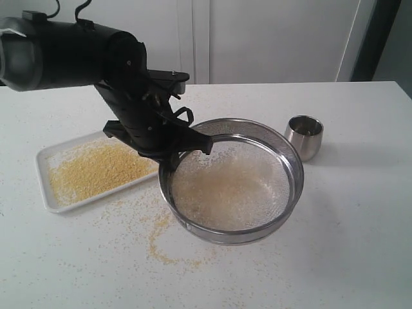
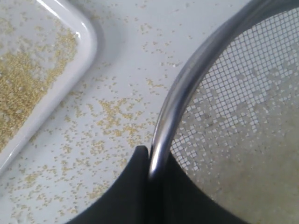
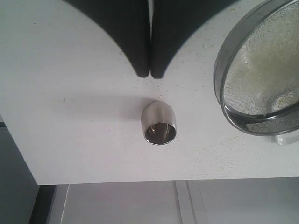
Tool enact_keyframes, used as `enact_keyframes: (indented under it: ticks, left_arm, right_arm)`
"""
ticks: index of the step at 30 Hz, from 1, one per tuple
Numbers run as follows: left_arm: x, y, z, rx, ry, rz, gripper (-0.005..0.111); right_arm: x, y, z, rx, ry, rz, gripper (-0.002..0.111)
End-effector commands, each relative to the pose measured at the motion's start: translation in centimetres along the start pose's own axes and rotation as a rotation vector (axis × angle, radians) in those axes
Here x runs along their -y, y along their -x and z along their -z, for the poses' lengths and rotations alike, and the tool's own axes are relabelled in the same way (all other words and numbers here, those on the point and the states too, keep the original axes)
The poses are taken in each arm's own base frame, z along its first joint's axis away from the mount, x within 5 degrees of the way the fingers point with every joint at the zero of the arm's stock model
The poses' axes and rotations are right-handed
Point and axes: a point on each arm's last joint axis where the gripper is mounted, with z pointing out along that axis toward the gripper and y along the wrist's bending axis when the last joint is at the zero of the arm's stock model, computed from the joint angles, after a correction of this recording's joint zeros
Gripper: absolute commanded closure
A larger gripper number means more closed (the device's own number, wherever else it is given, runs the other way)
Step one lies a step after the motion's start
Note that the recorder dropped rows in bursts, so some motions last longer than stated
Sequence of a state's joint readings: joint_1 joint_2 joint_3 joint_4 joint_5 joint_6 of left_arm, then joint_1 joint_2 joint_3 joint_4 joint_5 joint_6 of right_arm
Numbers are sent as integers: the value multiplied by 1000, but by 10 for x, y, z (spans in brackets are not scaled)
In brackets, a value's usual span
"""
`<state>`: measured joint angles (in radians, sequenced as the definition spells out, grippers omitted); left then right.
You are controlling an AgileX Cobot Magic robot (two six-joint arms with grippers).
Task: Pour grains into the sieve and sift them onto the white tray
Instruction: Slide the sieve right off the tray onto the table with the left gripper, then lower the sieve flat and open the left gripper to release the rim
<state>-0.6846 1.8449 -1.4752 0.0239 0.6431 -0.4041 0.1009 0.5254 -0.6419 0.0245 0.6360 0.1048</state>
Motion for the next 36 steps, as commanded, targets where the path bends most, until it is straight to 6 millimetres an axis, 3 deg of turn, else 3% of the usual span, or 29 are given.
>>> enact_keyframes:
  ticks: [1,17,29,36]
  left_arm:
    - [8,1,-5,17,-29,5,107]
    - [4,-8,-53,-96,7,10,107]
    - [2,-12,-73,-132,19,12,107]
    - [2,-13,-73,-134,19,12,107]
  right_arm:
    - [1,0,0,10,-4,-10,108]
    - [1,0,0,10,-4,-10,108]
    - [1,0,0,10,-4,-10,108]
    - [1,0,0,10,-4,-10,108]
